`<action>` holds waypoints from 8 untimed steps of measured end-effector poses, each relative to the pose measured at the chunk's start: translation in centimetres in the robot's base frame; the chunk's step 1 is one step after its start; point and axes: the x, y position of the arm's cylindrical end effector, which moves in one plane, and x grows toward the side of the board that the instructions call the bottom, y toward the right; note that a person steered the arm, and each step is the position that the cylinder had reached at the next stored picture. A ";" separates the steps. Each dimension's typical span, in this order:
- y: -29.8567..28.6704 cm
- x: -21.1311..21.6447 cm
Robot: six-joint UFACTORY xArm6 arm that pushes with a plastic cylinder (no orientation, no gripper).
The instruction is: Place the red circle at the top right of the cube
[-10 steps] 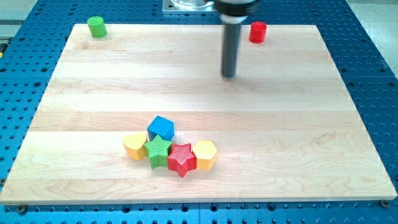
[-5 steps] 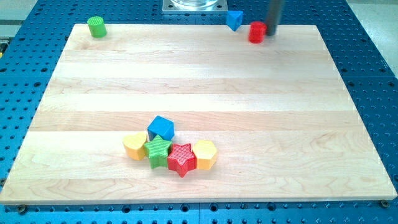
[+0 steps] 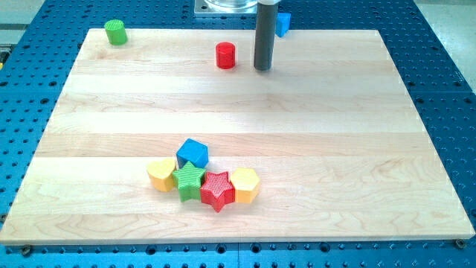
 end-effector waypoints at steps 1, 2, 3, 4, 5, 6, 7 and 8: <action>-3.7 -0.7; -8.3 0.0; -11.3 5.6; -7.8 5.4; -4.2 -1.2; -8.6 -4.0; -16.0 -1.7; -17.6 4.9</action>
